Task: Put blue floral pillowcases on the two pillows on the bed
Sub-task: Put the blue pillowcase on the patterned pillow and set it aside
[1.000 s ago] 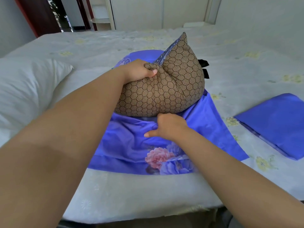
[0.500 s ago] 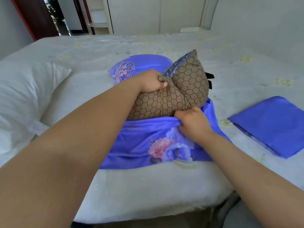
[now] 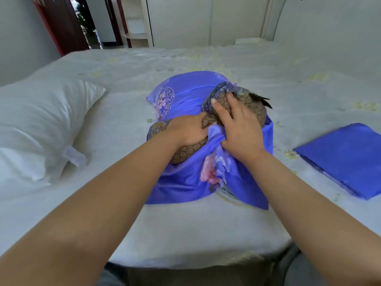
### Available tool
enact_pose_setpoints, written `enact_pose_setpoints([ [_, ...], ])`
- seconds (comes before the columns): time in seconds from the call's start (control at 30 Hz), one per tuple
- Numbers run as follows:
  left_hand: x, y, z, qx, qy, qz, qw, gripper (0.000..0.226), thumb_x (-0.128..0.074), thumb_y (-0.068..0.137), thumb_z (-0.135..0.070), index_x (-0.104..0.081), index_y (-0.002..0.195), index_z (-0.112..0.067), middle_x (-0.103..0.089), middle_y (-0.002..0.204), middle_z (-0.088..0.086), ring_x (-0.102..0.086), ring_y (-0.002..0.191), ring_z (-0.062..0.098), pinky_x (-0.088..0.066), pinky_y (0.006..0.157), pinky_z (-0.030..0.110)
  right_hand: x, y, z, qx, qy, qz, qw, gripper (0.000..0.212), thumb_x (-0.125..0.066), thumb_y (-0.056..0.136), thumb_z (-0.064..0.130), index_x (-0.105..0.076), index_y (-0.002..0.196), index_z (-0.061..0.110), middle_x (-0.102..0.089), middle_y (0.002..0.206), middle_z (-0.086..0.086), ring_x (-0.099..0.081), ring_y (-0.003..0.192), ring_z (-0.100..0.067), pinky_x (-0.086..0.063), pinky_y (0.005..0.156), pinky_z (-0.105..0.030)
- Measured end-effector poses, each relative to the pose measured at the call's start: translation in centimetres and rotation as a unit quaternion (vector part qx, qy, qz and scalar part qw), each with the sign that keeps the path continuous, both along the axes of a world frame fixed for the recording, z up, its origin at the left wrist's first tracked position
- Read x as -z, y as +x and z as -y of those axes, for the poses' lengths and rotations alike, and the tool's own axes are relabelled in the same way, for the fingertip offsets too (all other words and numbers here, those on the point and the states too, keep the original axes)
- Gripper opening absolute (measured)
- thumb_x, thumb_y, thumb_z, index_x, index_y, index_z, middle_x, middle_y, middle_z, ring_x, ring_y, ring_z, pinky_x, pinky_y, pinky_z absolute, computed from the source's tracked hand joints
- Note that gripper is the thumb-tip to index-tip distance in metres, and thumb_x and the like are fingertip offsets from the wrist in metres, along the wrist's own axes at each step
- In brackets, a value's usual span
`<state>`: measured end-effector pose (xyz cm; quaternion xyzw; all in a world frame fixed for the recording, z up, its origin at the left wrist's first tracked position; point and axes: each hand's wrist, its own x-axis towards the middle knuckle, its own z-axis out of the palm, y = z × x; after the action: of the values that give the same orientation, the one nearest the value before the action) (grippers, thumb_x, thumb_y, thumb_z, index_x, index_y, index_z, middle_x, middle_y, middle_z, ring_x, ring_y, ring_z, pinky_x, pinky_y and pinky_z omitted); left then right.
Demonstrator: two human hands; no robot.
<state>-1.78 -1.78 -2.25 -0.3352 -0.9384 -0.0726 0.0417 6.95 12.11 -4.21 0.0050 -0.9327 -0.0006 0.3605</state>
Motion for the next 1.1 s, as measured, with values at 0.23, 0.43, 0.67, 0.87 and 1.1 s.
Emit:
enact_pose_setpoints([
  [0.23, 0.9, 2.4, 4.3, 0.049, 0.468, 0.035, 0.882, 0.047, -0.068, 0.078, -0.039, -0.041, 0.112, -0.021, -0.036, 0.13, 0.001, -0.051, 0.114, 0.02, -0.042, 0.099, 0.033, -2.3, 0.6, 0.2, 0.049, -0.019, 0.152, 0.987, 0.083, -0.055, 0.077, 0.013, -0.016, 0.151, 0.017, -0.061, 0.09, -0.017, -0.059, 0.082, -0.036, -0.034, 0.061, -0.033],
  [0.43, 4.2, 6.6, 7.1, -0.054, 0.48, -0.218, 0.848, 0.012, -0.066, 0.087, -0.02, -0.071, 0.097, -0.017, -0.037, 0.135, 0.017, -0.039, 0.128, 0.023, -0.029, 0.109, 0.028, -3.0, 0.3, 0.1, 0.056, -0.03, 0.191, 0.98, 0.063, -0.049, 0.082, 0.013, -0.033, 0.144, 0.018, -0.064, 0.103, -0.023, -0.06, 0.094, -0.041, -0.038, 0.065, -0.035],
  [0.67, 9.1, 9.4, 7.6, -0.137, 0.368, -0.31, 0.866, 0.039, -0.062, 0.087, -0.03, -0.055, 0.124, -0.019, -0.049, 0.111, 0.013, -0.048, 0.094, 0.028, -0.041, 0.081, 0.042, -2.3, 0.1, -1.2, 0.038, -0.141, 0.175, 0.974, 0.055, -0.025, 0.069, 0.038, -0.052, 0.107, 0.008, -0.063, 0.101, -0.026, -0.059, 0.093, -0.044, -0.04, 0.068, -0.037],
  [0.87, 5.7, 4.6, 5.7, -0.028, 0.252, -0.298, 0.92, 0.069, -0.066, 0.077, -0.026, -0.036, 0.136, -0.008, -0.034, 0.148, 0.014, -0.026, 0.139, 0.037, -0.022, 0.114, 0.049, -2.1, 0.0, -1.1, 0.024, -0.171, 0.184, 0.968, 0.035, -0.035, 0.081, 0.036, -0.052, 0.093, 0.007, -0.063, 0.094, -0.024, -0.059, 0.088, -0.042, -0.039, 0.065, -0.036],
  [1.1, 3.0, 1.0, 4.4, -0.013, 0.2, -0.251, 0.947, 0.062, -0.062, 0.065, -0.007, -0.049, 0.123, 0.007, -0.065, 0.098, 0.023, -0.063, 0.082, 0.039, -0.05, 0.071, 0.036, -1.6, -0.4, -0.6, 0.001, -0.335, 0.139, 0.932, 0.017, -0.051, 0.091, 0.022, -0.054, 0.079, 0.01, -0.064, 0.083, -0.013, -0.056, 0.077, -0.031, -0.037, 0.062, -0.032],
])
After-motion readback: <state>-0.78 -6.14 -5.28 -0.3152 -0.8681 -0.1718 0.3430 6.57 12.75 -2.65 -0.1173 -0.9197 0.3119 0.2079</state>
